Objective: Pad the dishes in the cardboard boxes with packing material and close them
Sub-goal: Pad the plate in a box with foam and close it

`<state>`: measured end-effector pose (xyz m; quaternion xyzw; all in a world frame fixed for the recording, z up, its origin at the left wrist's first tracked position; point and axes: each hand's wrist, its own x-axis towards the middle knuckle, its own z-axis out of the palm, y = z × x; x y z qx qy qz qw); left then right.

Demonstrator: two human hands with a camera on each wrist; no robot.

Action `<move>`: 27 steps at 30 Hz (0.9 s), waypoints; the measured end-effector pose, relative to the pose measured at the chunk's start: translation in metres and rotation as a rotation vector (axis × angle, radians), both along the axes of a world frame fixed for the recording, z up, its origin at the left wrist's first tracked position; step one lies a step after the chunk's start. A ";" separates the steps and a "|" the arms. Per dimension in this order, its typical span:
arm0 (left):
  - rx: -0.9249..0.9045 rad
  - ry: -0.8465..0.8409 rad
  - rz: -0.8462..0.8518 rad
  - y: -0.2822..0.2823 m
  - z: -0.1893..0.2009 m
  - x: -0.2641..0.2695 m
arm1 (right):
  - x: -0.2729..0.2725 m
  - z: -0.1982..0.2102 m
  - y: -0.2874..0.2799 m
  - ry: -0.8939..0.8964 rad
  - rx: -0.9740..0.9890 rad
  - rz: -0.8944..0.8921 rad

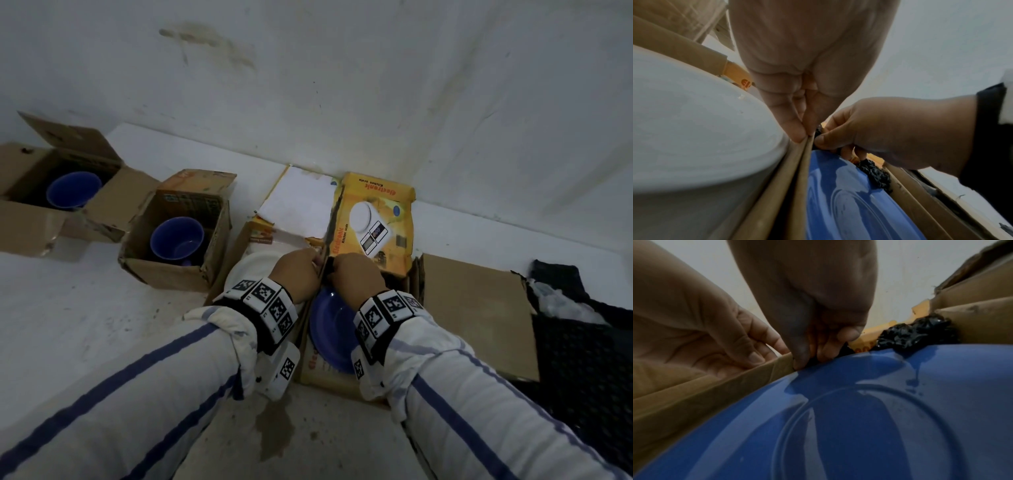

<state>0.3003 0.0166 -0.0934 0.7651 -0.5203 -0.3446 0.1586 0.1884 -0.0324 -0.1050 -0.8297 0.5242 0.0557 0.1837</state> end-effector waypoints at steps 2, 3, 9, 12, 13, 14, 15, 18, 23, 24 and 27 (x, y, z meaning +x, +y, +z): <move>0.009 0.005 -0.004 -0.001 0.000 0.001 | 0.001 0.000 0.001 0.063 0.037 0.068; 0.011 0.001 -0.006 -0.002 0.000 0.001 | 0.001 0.001 0.000 0.094 0.060 0.089; -0.014 -0.080 0.024 0.002 0.006 -0.009 | -0.018 0.035 -0.005 -0.021 0.170 0.025; -0.092 -0.035 0.053 0.002 0.015 -0.028 | -0.044 0.054 -0.004 -0.213 0.118 -0.166; -0.108 -0.009 0.035 0.001 0.019 -0.039 | -0.054 0.059 -0.003 -0.235 0.091 -0.197; -0.123 0.028 0.014 0.001 0.023 -0.051 | -0.063 0.063 -0.002 -0.243 0.064 -0.218; -0.140 0.076 -0.011 0.000 0.027 -0.065 | -0.075 0.066 -0.001 -0.242 0.035 -0.241; -0.174 0.200 -0.111 -0.003 0.038 -0.112 | -0.116 0.072 0.002 -0.250 -0.026 -0.339; -0.109 0.306 -0.239 -0.007 0.048 -0.194 | -0.200 0.076 0.000 -0.190 -0.064 -0.527; -0.084 0.336 -0.244 -0.006 0.050 -0.209 | -0.218 0.077 -0.001 -0.172 -0.054 -0.564; 0.016 0.456 -0.229 -0.003 0.051 -0.250 | -0.267 0.079 0.000 -0.134 0.007 -0.688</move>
